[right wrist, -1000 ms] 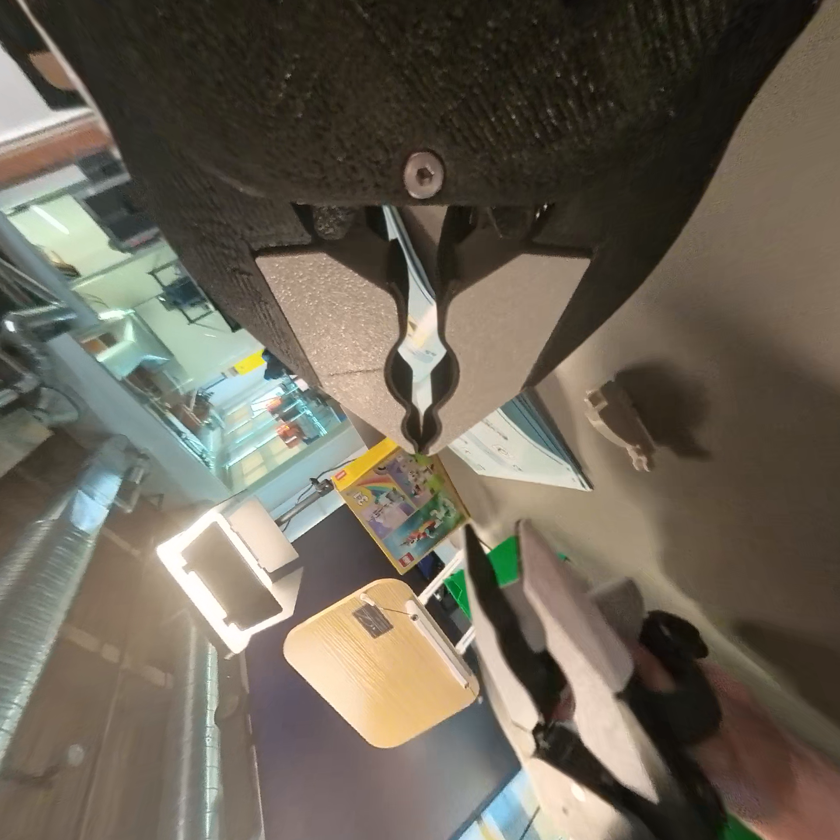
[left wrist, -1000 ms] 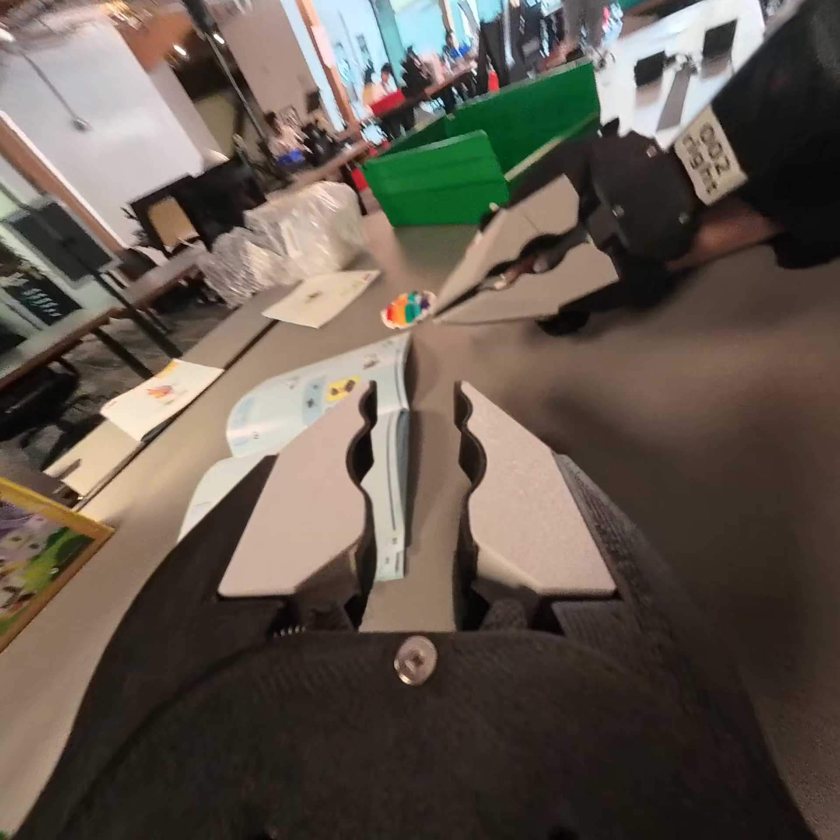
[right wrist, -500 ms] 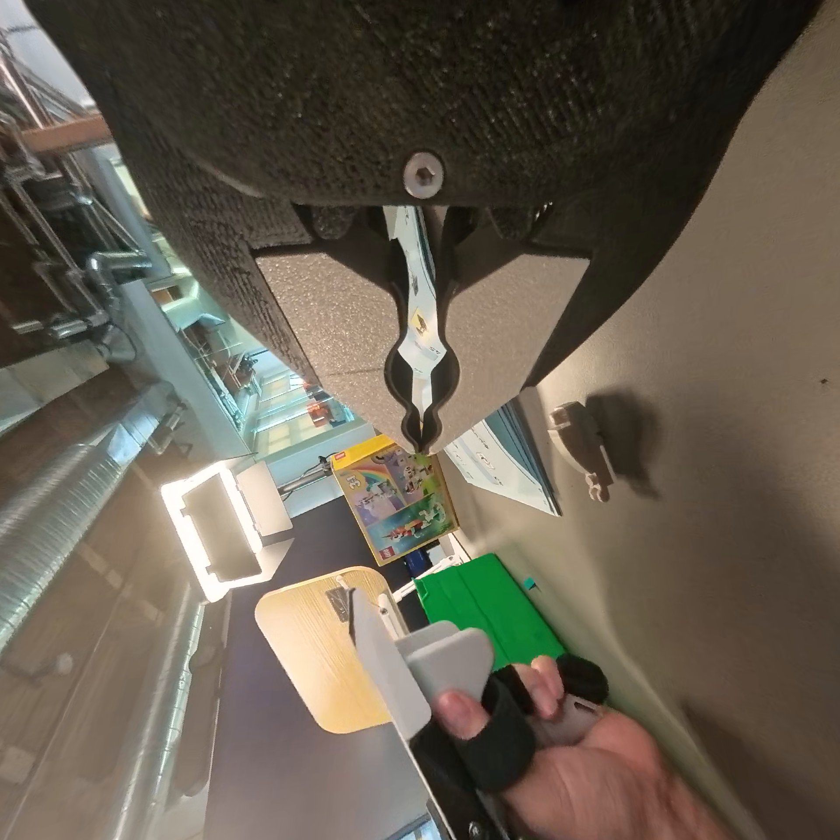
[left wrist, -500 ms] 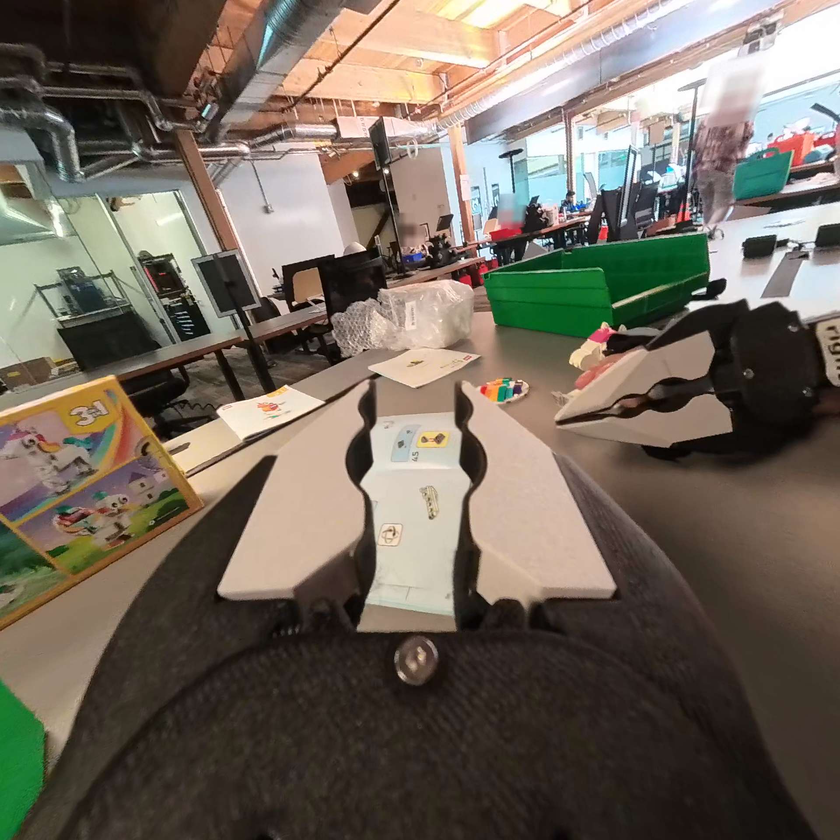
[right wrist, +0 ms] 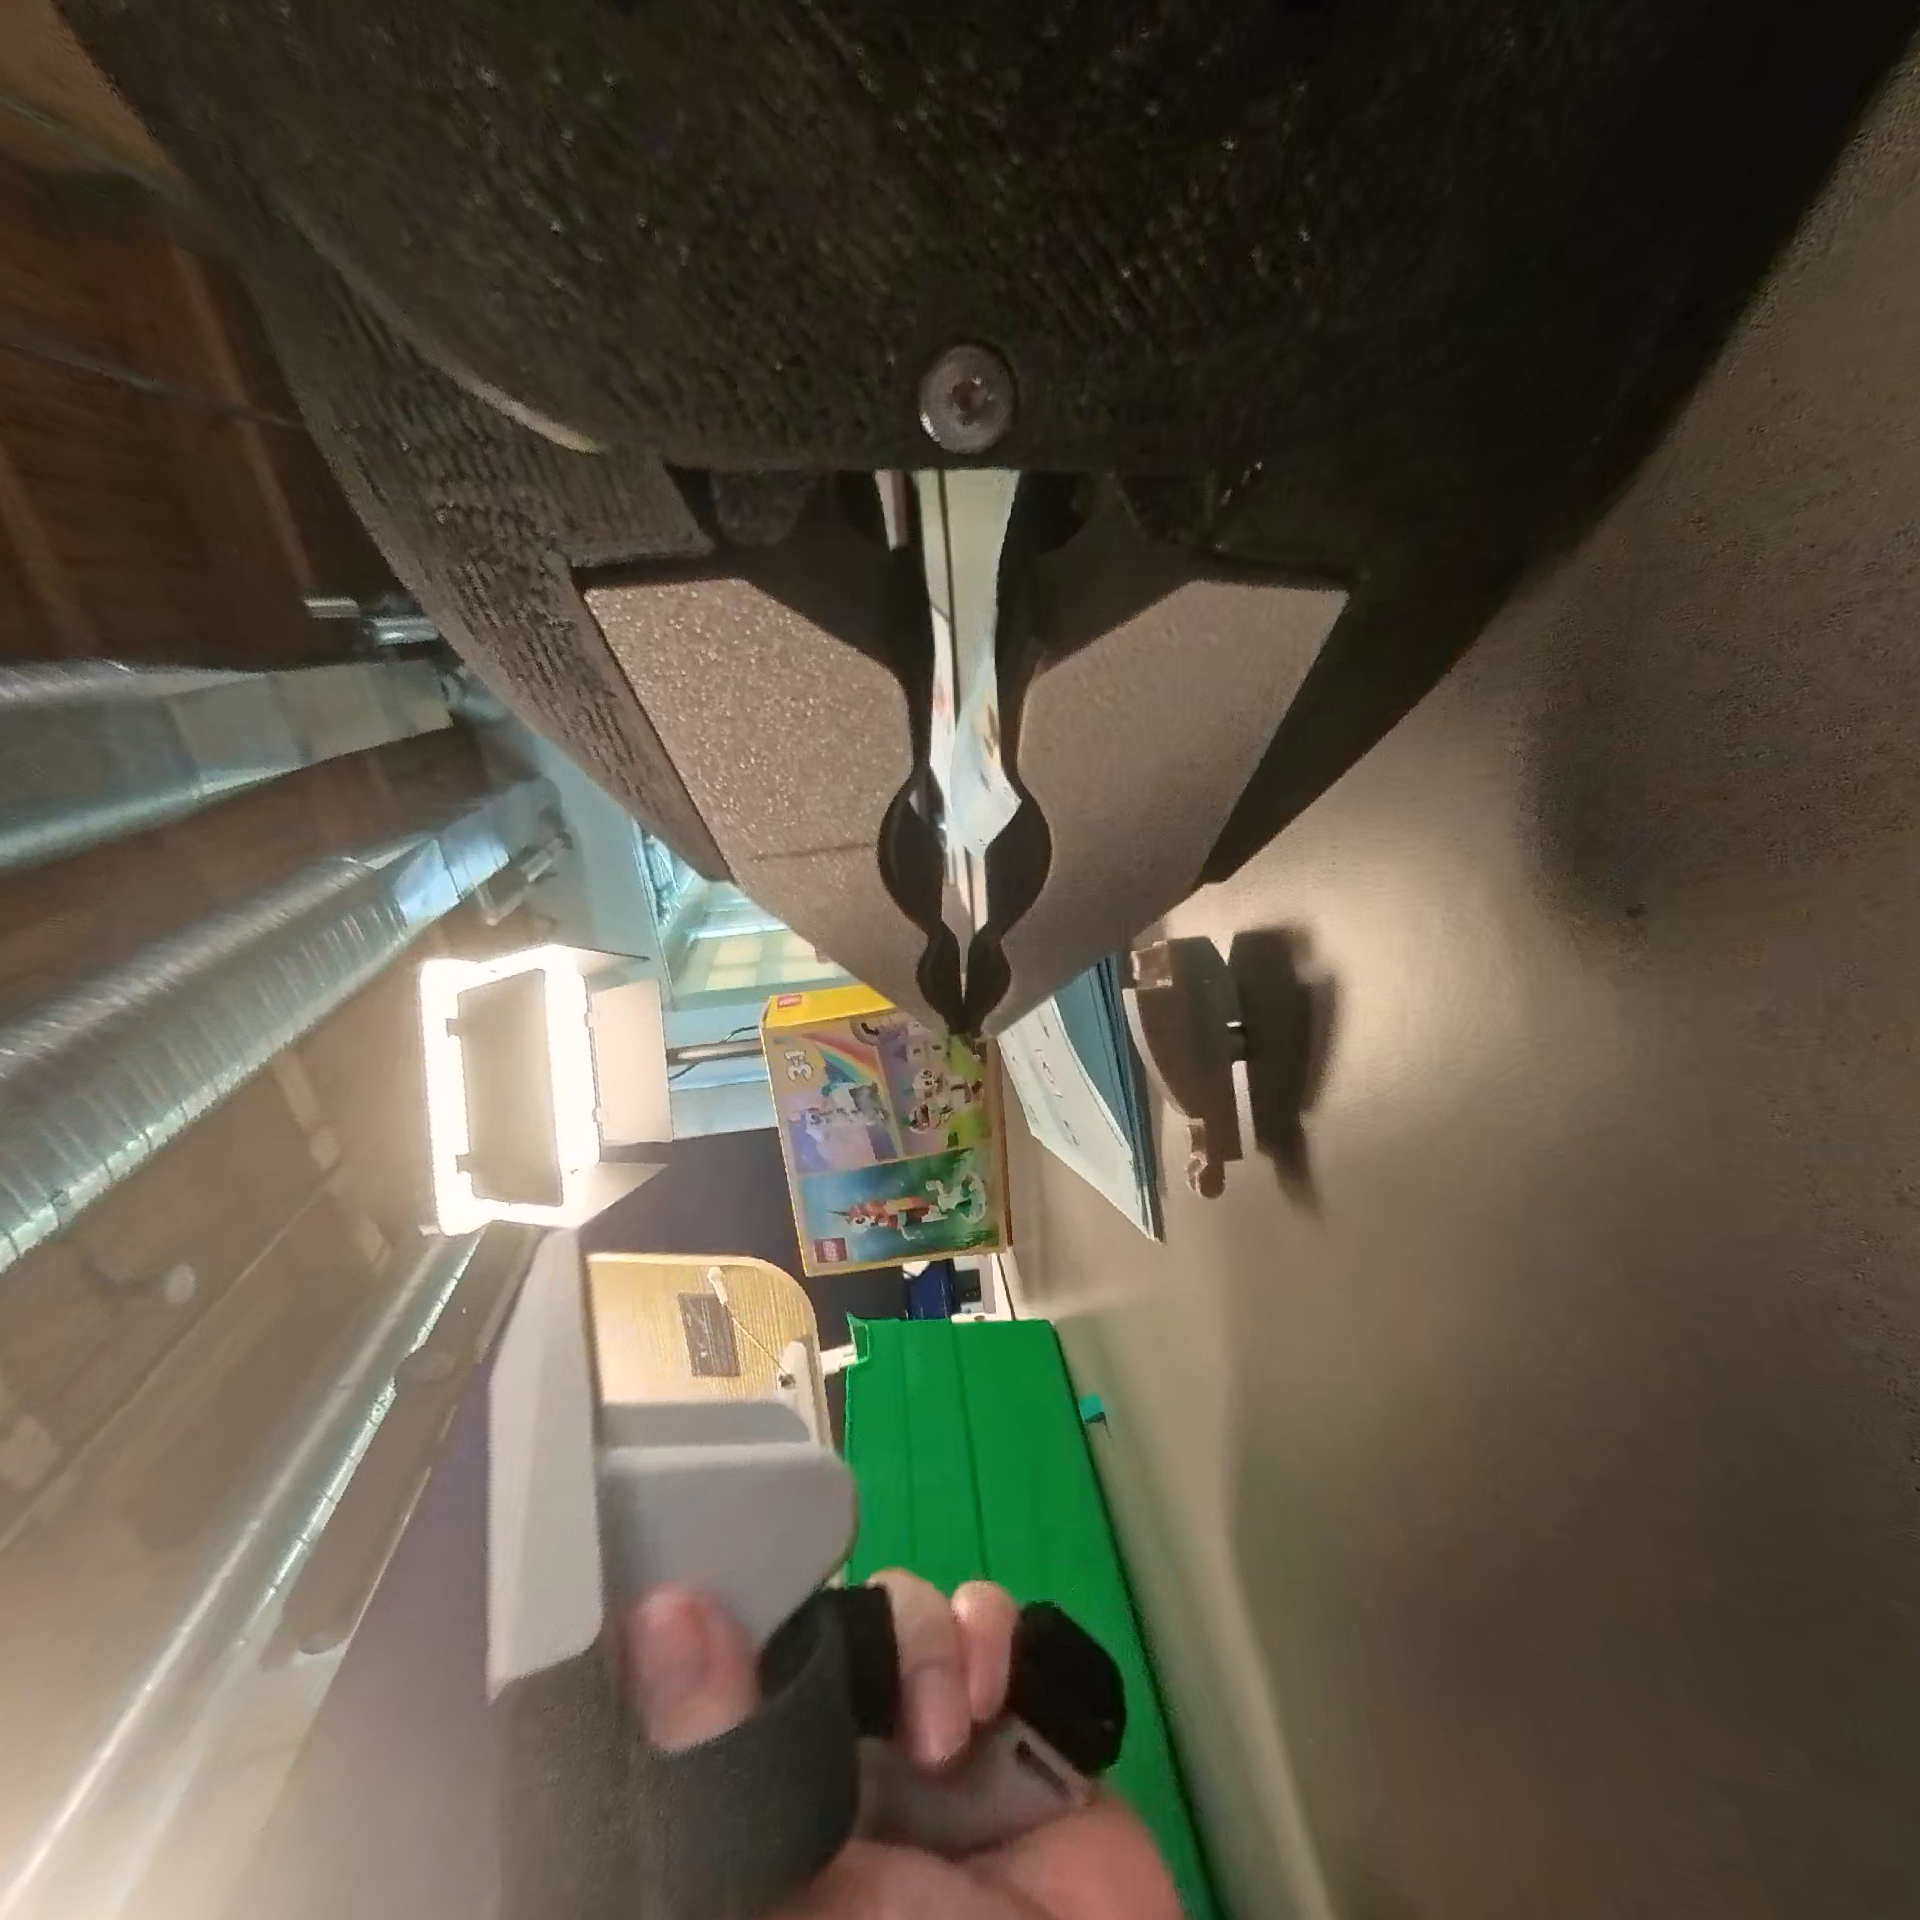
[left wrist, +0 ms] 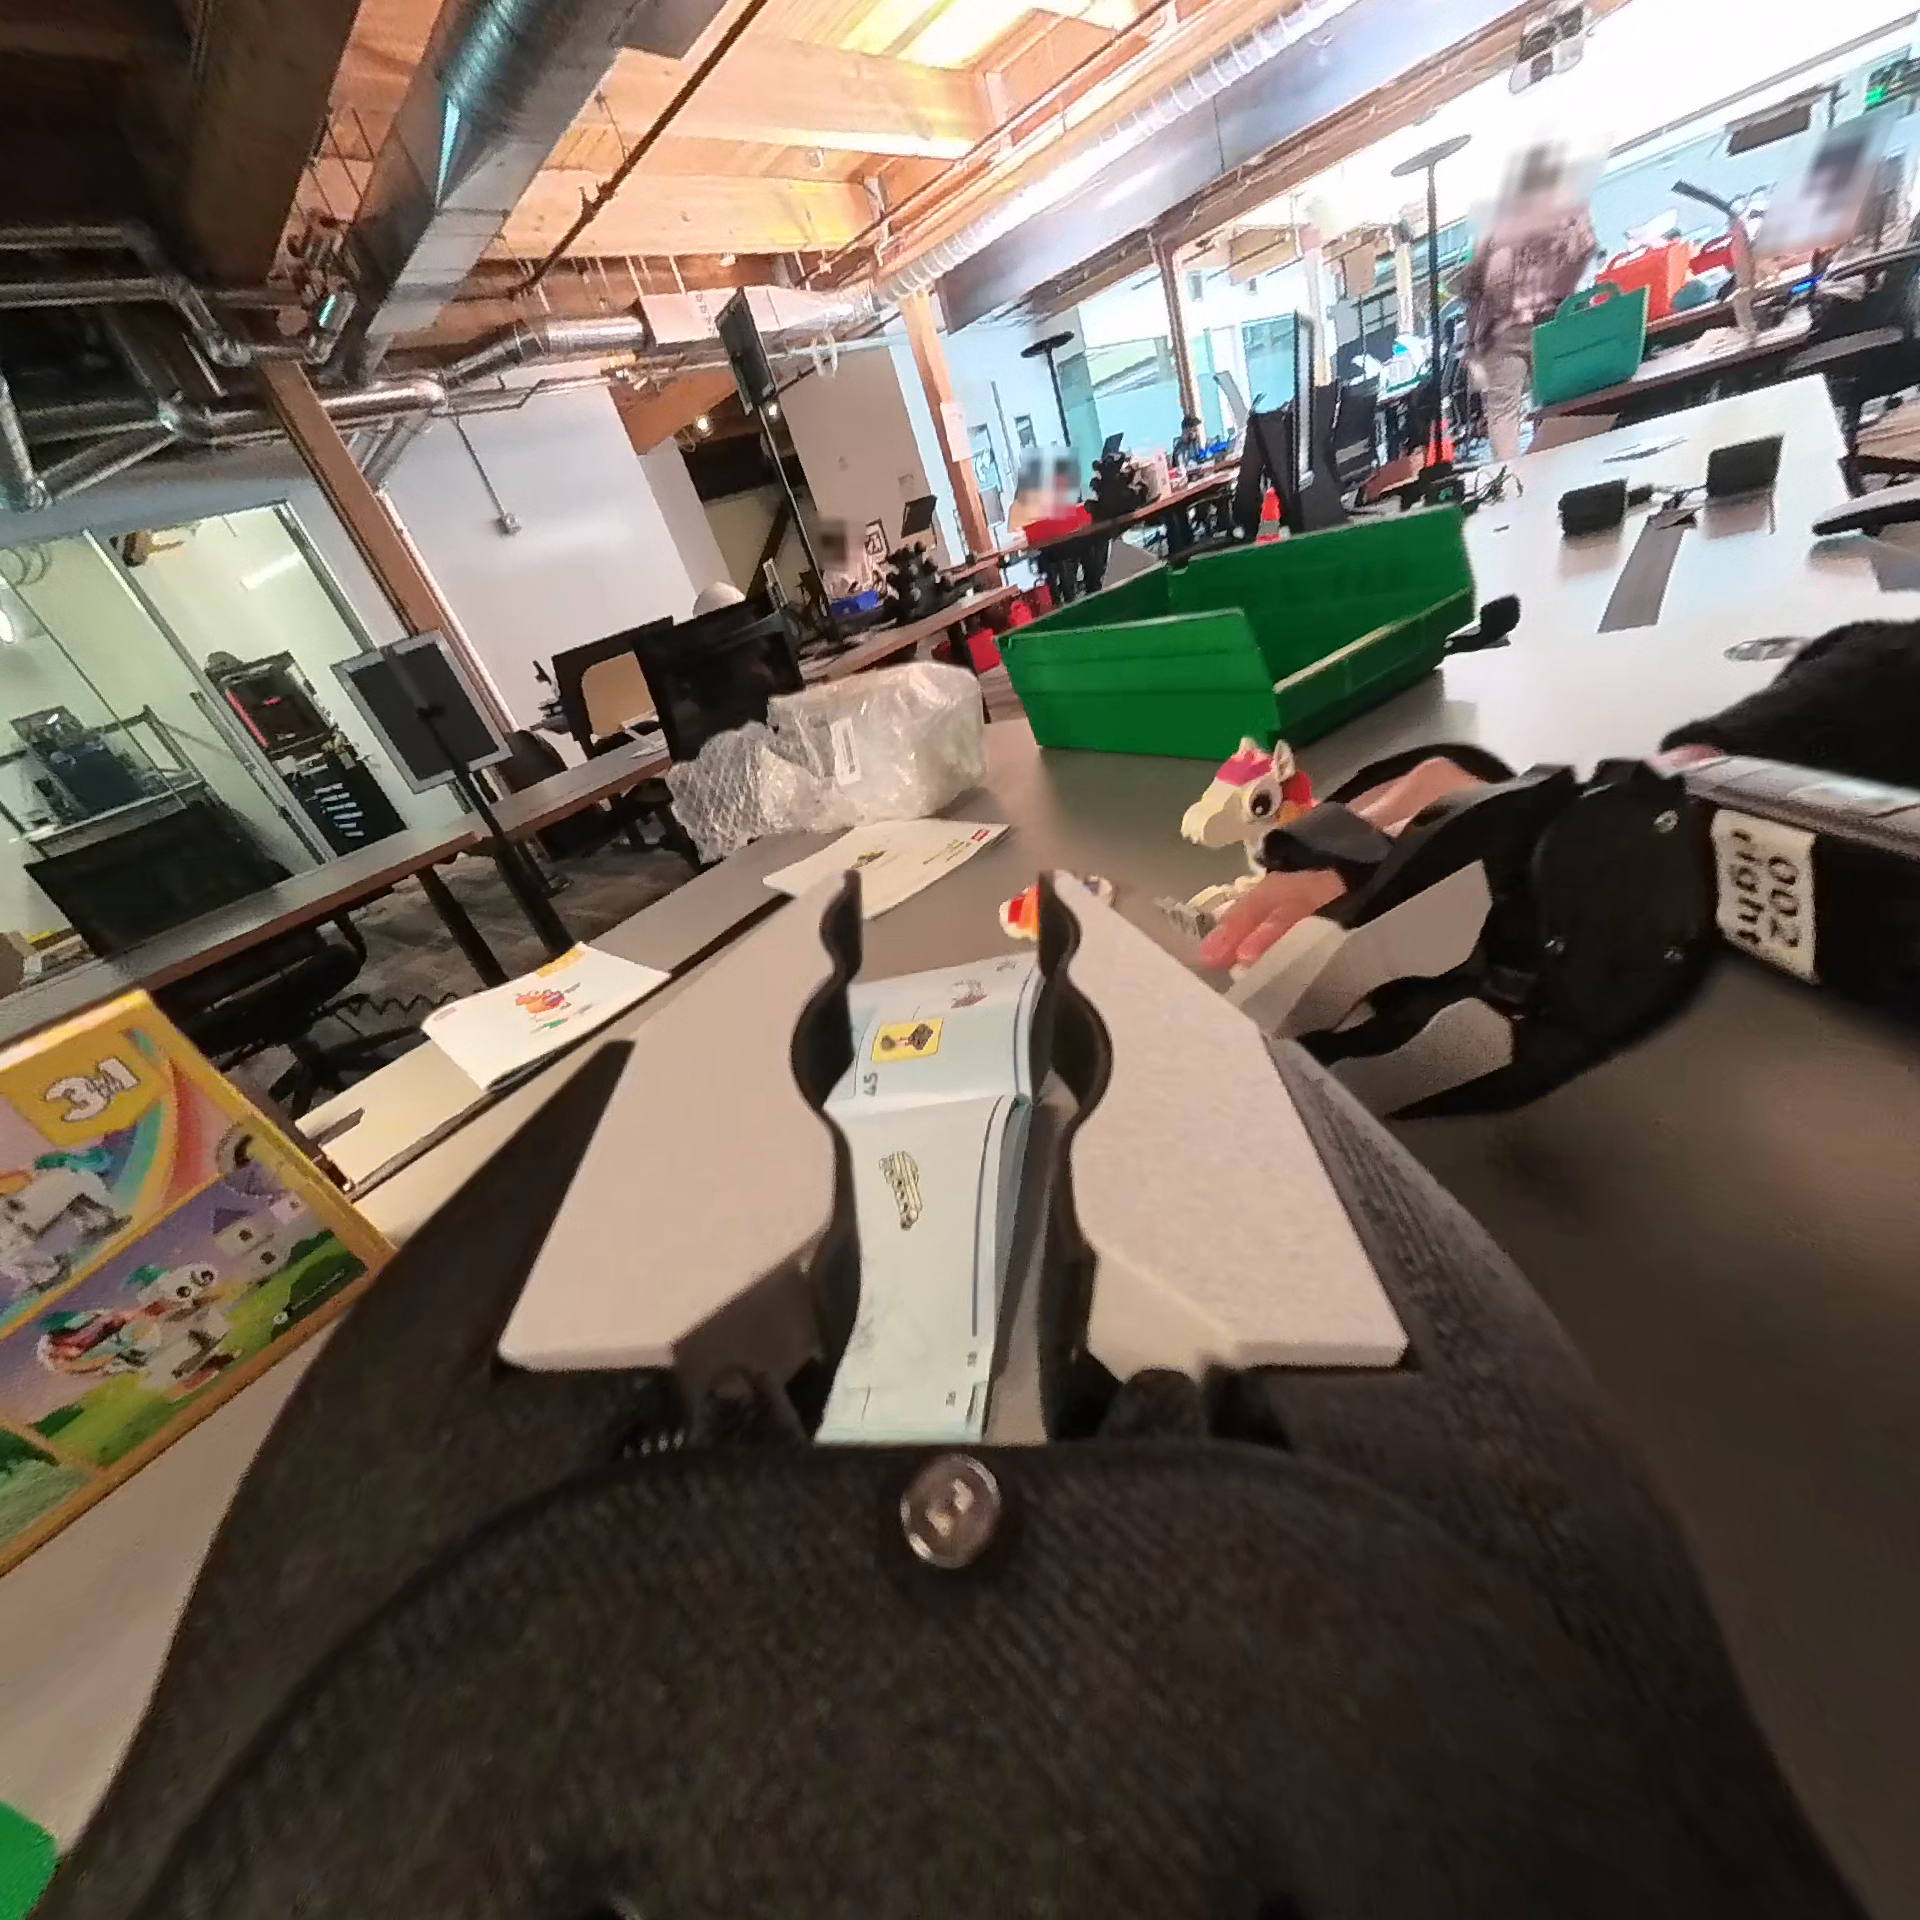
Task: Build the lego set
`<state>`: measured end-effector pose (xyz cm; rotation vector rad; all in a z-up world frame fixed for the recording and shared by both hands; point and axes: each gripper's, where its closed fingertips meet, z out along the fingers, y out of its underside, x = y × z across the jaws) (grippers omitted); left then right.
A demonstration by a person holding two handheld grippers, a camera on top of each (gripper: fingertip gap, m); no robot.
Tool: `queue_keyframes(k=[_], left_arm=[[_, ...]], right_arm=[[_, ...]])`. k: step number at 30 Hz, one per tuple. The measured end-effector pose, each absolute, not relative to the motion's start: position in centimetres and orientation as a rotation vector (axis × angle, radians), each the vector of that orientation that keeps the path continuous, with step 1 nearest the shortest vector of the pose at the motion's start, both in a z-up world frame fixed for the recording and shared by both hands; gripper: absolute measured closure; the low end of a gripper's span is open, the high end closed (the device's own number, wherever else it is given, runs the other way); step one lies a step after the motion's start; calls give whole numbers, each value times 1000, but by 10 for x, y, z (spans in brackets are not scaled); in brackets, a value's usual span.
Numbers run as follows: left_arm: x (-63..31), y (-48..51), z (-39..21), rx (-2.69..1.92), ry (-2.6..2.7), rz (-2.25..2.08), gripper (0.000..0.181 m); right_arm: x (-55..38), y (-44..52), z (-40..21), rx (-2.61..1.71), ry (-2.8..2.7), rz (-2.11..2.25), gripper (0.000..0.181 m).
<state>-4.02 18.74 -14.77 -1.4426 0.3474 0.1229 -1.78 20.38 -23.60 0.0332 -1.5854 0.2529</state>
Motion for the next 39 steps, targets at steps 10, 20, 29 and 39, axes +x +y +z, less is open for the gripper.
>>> queue_keyframes(k=[10, 20, 29, 39], left_arm=[[-148, 75, -73, -1482, -158, 118, 132], [-315, 26, -151, -2027, -524, 145, 135], [-354, 15, -271, -2488, -744, -19, 142], [-350, 14, -284, -2526, -717, -8, 152]], right_arm=[[-28, 219, -223, -85, -1535, 210, 181], [-32, 244, -217, -227, -1508, 239, 181], [-33, 242, -221, -217, -1529, 258, 181], [-33, 242, -220, -234, -1531, 289, 181]])
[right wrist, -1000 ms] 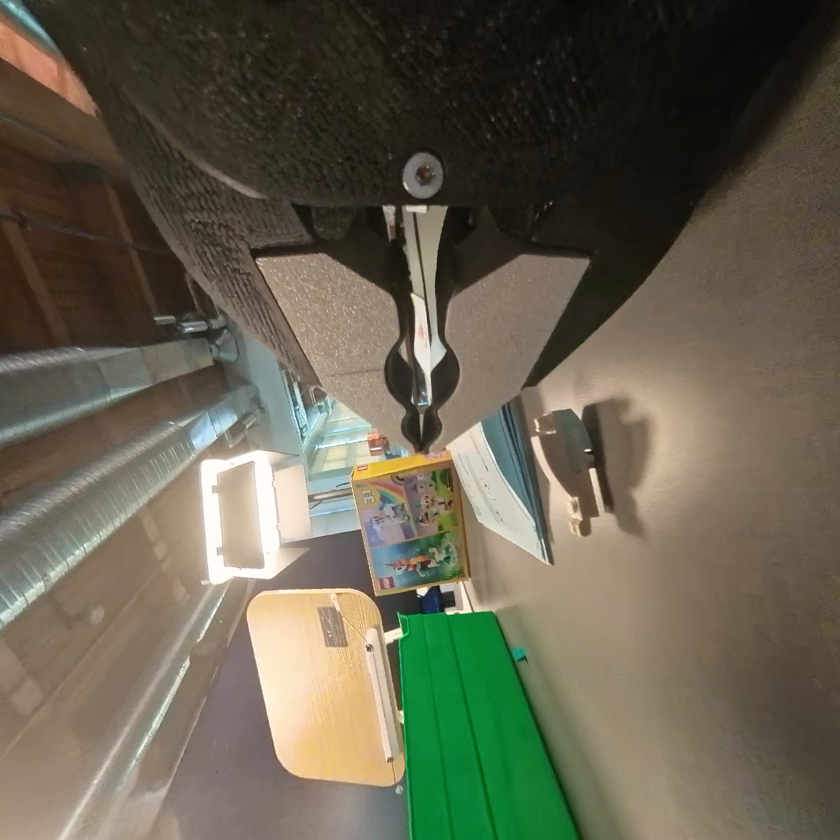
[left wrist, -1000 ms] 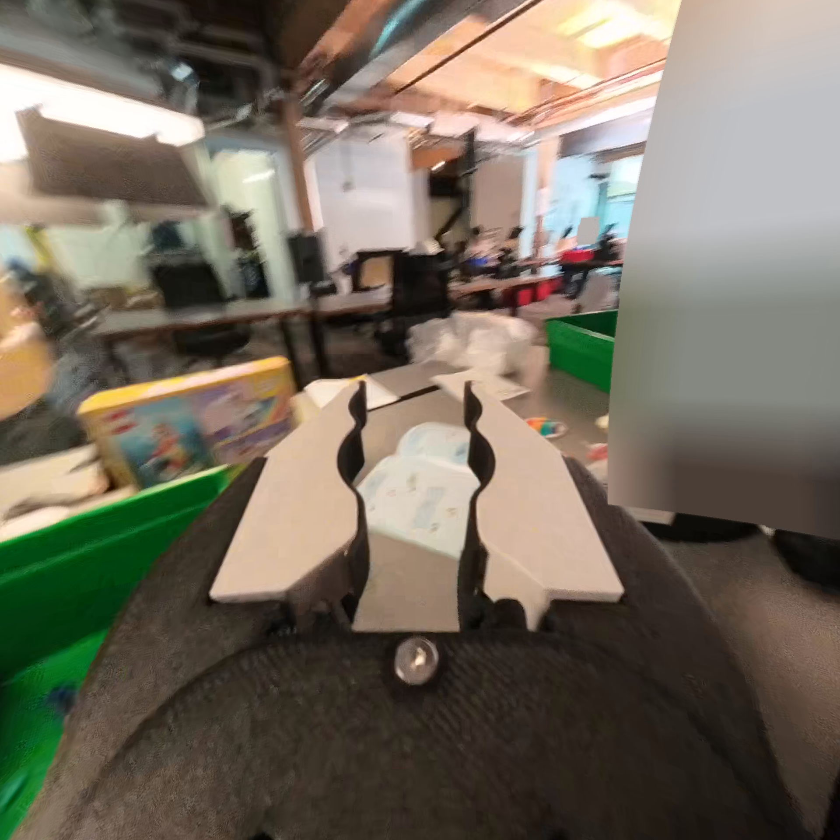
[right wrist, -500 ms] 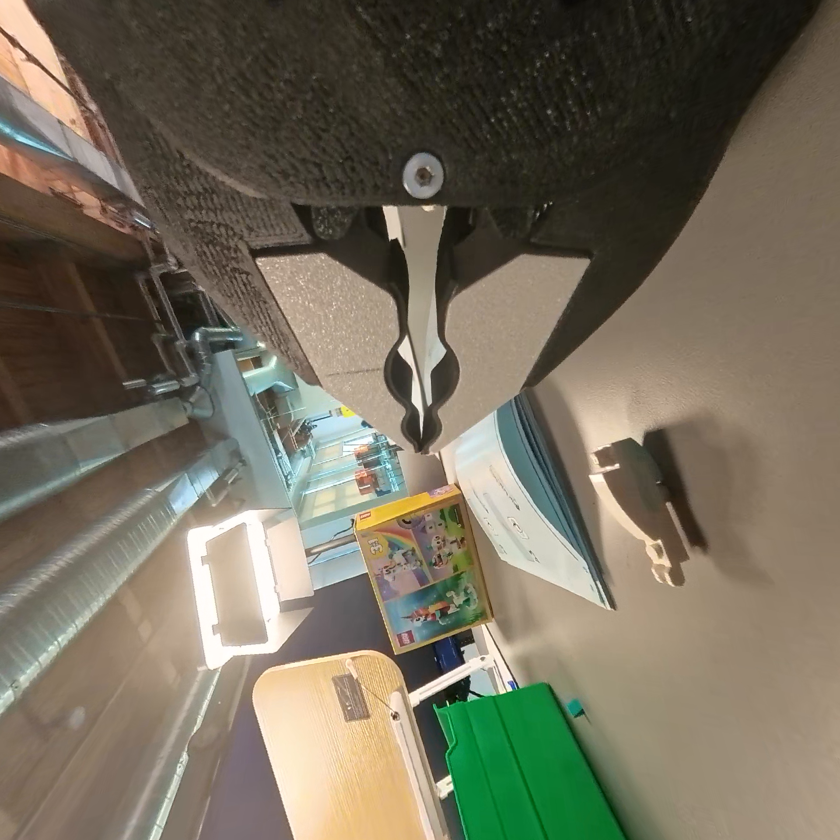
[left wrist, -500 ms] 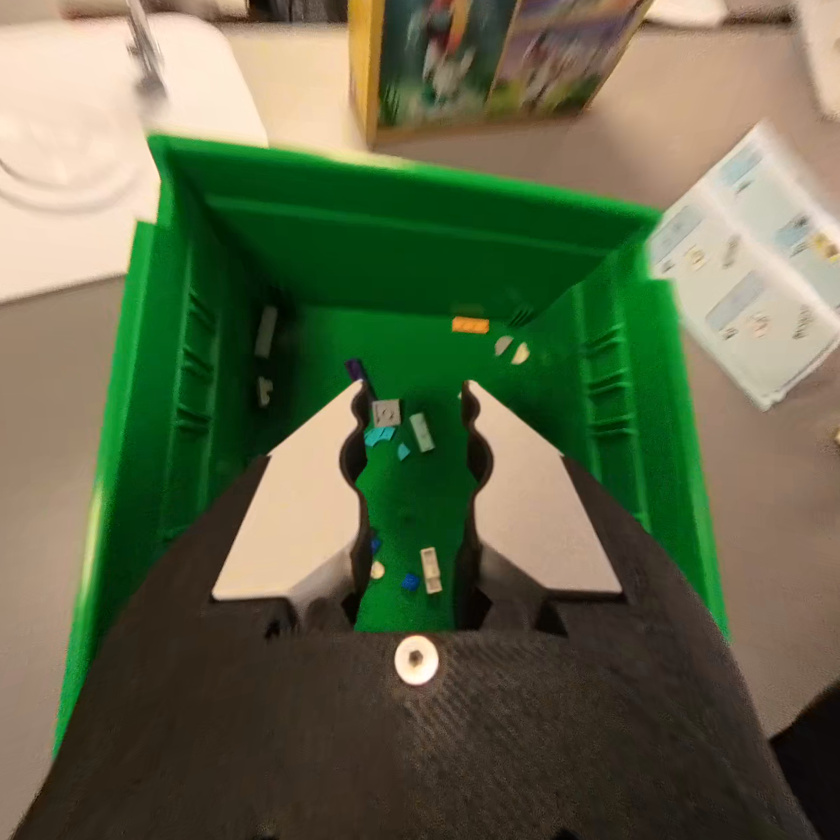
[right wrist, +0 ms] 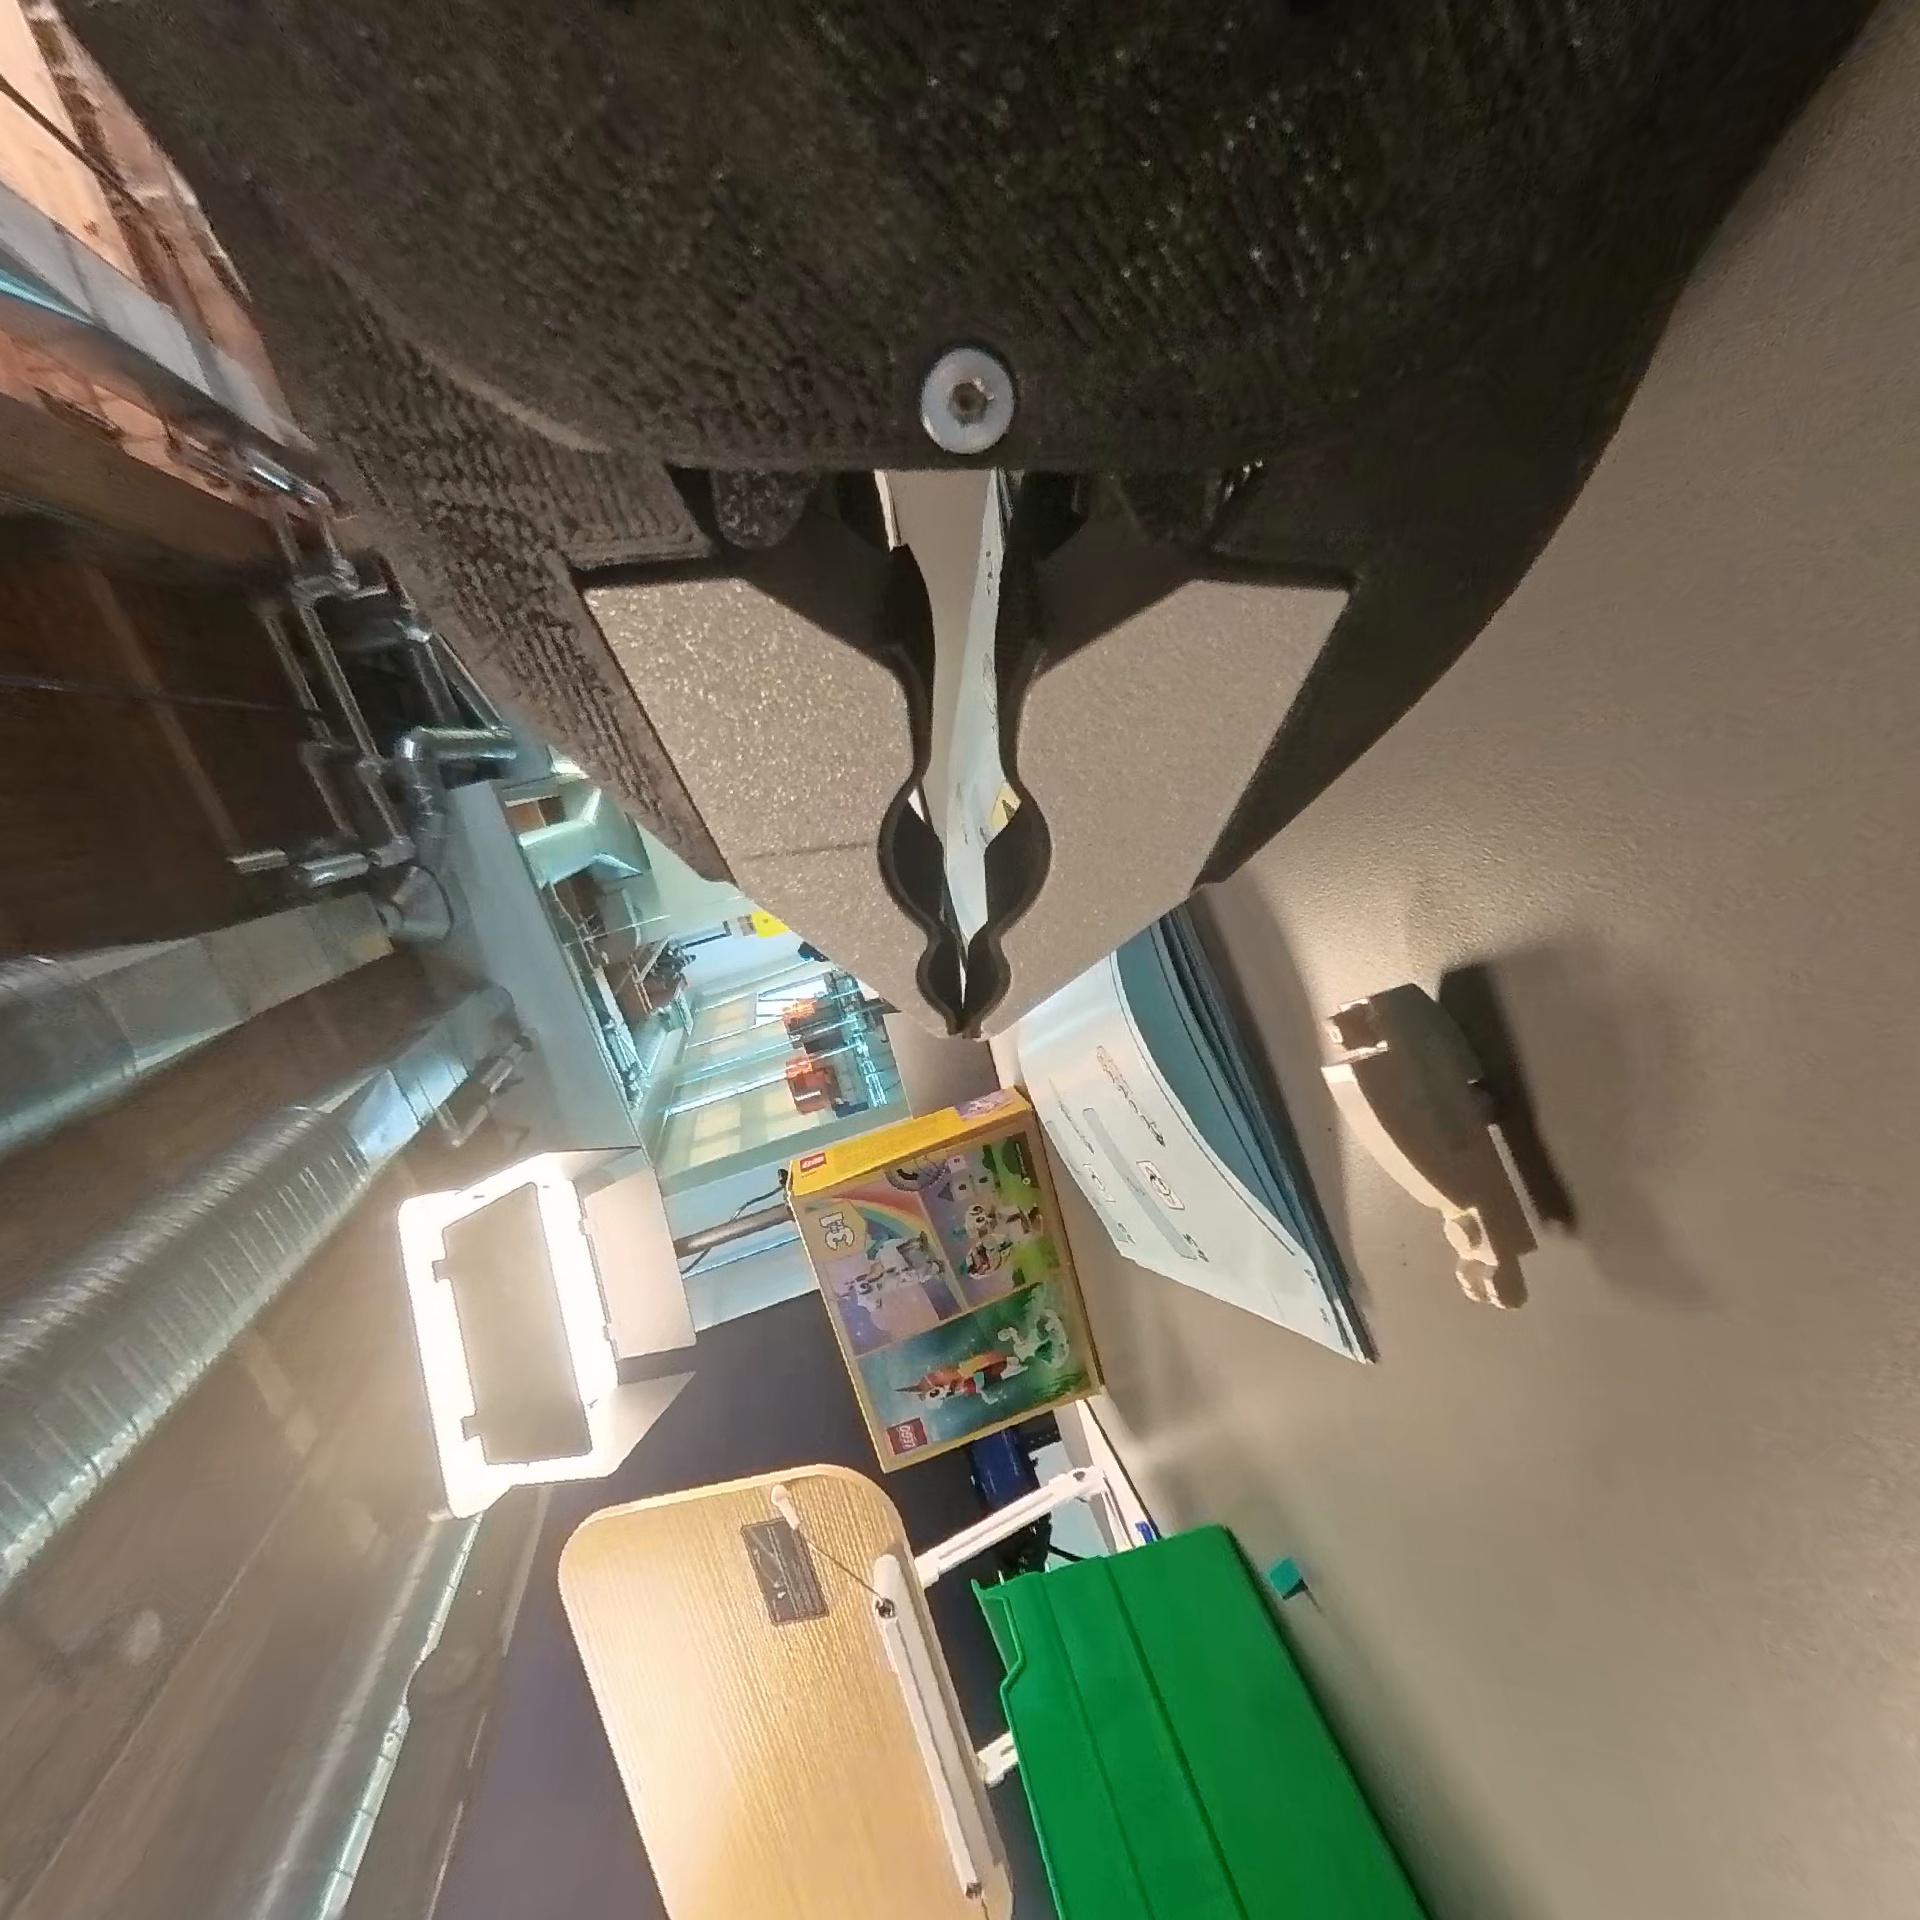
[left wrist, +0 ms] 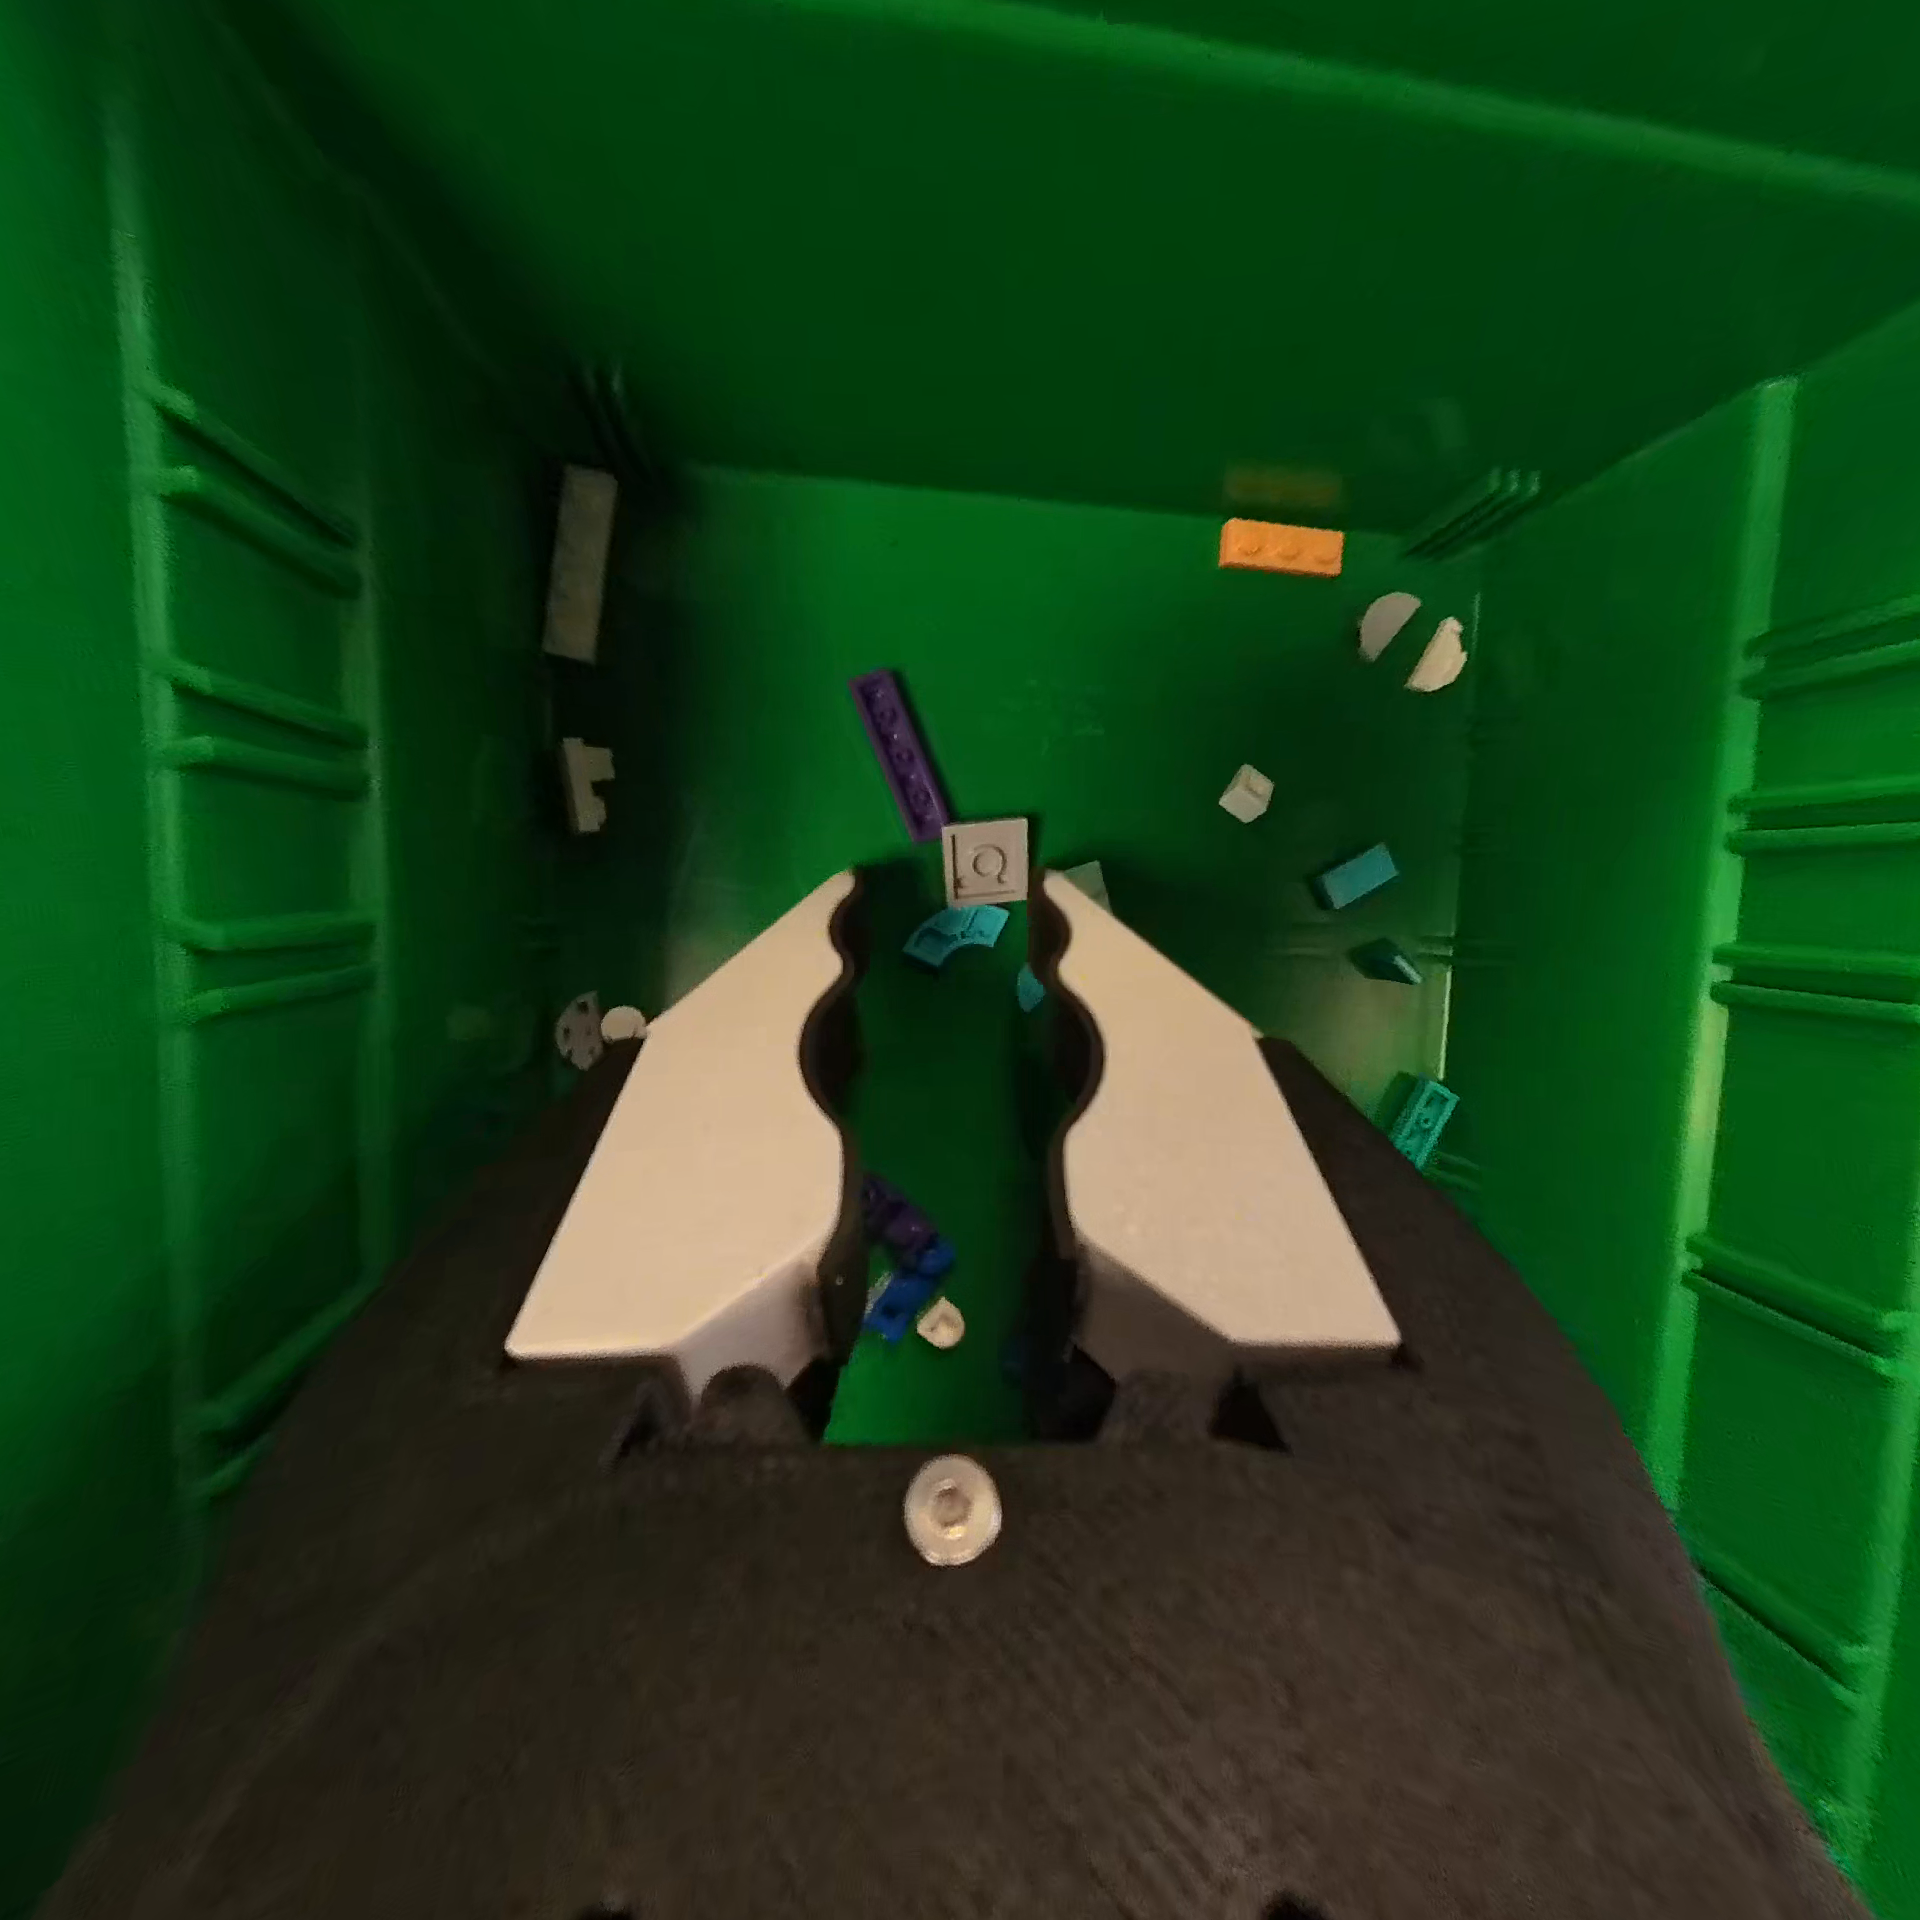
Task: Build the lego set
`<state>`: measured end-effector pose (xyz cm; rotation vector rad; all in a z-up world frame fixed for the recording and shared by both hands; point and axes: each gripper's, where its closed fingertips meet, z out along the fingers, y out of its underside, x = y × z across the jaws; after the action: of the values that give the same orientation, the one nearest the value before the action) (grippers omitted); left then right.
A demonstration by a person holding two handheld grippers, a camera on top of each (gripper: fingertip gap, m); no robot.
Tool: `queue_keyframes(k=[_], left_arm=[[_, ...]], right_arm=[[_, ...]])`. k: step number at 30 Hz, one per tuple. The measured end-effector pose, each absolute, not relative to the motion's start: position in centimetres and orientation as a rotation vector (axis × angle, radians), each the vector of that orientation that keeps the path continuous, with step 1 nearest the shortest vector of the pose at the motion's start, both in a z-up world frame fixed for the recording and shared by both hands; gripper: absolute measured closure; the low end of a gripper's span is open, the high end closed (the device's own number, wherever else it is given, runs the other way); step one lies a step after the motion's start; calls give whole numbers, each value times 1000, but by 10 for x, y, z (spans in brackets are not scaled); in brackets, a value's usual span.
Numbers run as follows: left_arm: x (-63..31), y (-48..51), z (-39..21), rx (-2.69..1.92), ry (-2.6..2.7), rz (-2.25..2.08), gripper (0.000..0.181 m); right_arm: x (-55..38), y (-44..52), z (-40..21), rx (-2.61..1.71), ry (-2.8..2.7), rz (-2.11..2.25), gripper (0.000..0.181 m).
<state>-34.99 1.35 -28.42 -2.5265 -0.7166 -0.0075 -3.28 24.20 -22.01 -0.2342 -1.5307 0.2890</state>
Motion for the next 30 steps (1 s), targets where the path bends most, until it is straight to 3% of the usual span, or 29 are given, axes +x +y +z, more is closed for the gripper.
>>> queue_keyframes(k=[8, 15, 20, 24, 30], left_arm=[[-345, 21, -276, -2511, -518, 77, 178], [-302, 37, -161, -2156, -54, 519, 179], [-188, 57, -112, -1998, 230, 331, 179], [-121, 86, -146, -2031, 330, 177, 179], [-101, 127, -242, -2193, 320, 291, 179]], right_arm=[[-32, 240, -221, -221, -1536, 289, 181], [-31, 241, -216, -244, -1521, 326, 181], [-30, 240, -211, -257, -1505, 360, 181], [-27, 239, -208, -256, -1496, 377, 181], [-23, 239, -202, -248, -1477, 385, 181]])
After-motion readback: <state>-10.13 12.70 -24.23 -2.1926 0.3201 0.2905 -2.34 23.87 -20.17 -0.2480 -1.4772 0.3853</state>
